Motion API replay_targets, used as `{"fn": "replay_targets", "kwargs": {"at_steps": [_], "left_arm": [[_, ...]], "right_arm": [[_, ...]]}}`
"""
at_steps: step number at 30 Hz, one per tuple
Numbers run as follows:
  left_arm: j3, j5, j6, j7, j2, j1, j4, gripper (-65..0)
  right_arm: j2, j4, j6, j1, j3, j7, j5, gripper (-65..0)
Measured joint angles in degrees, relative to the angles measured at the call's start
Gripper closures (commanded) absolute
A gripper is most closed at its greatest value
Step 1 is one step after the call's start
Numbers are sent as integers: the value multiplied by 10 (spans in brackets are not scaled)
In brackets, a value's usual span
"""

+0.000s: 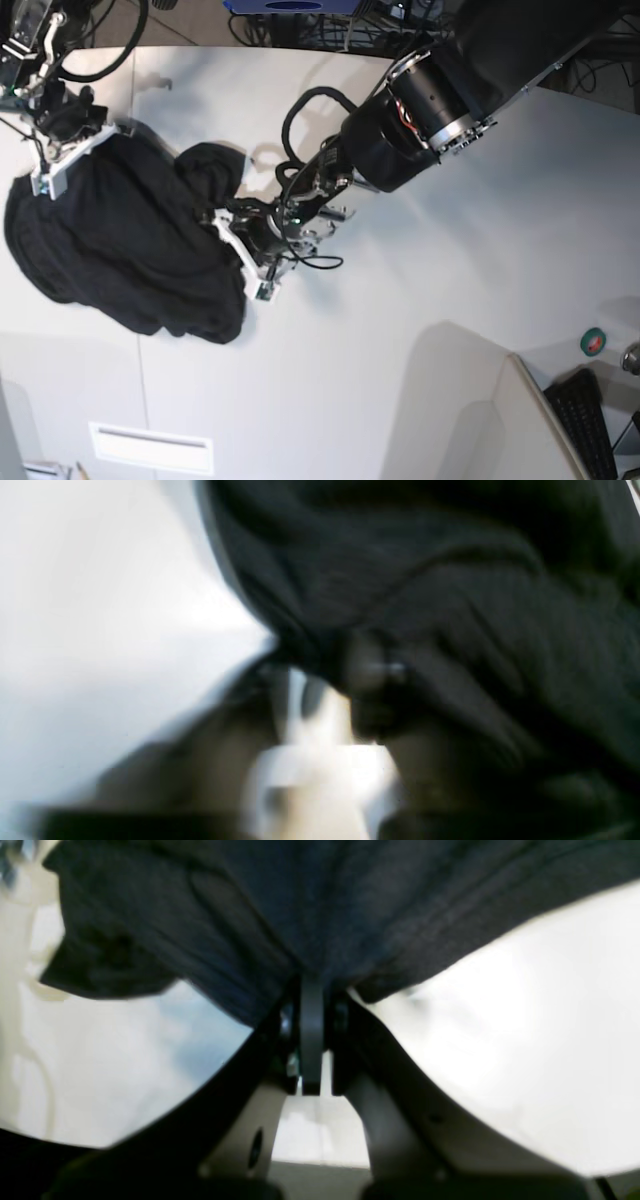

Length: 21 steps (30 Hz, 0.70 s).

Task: Layout the t-shirt on the table in an organized manner, then fold the t-shirt properly
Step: 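Grasp the shirt bundle with the left gripper and pull it apart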

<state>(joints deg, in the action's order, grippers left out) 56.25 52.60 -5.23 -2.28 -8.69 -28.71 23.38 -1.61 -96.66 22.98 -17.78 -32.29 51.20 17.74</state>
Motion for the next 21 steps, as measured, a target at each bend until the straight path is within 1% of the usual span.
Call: {"fn": "replay_targets", "kwargs": {"at_steps": [1, 4, 6, 9, 11, 13, 14, 16, 17, 18, 19, 21], "left_arm": [[-13, 0, -8, 0, 0, 0, -7, 0], [-44, 0, -7, -1, 0, -9, -29, 0], [-59, 0, -7, -1, 3, -7, -28, 0], [-87, -2, -9, 1, 21, 17, 10, 0], [-110, -3, -1, 5, 55, 46, 71, 0], [-137, 0, 47, 4, 111, 88, 156, 0], [-149, 2, 76, 1, 145, 112, 209, 0], [-169, 3, 124, 0, 207, 164, 316, 0], [-170, 4, 133, 0, 228, 187, 363, 0], [-168, 2, 142, 1, 243, 209, 409, 0], [-166, 1, 147, 0, 250, 230, 445, 0], [-162, -19, 154, 3, 254, 271, 501, 0]], "right_arm": [[2, -8, 0, -3, -1, 0, 0, 0], [4, -32, 0, -10, 0, -4, 3, 0], [12, -50, 2, -23, 0, -6, 12, 0], [16, -68, 2, -34, 0, -5, 9, 0], [24, -74, 2, -33, -4, -3, 10, 0], [40, -74, 2, -28, -21, -6, 2, 0], [46, -73, 0, -24, -26, -4, -2, 0], [59, -71, 0, -16, -24, 1, -4, 0], [63, -71, 0, -9, -22, 1, -1, 0], [63, -70, 0, 0, -21, -1, 1, 0], [63, -63, 0, 11, -20, -2, 4, 0], [64, -49, 2, 33, -20, 1, 1, 0]]}}
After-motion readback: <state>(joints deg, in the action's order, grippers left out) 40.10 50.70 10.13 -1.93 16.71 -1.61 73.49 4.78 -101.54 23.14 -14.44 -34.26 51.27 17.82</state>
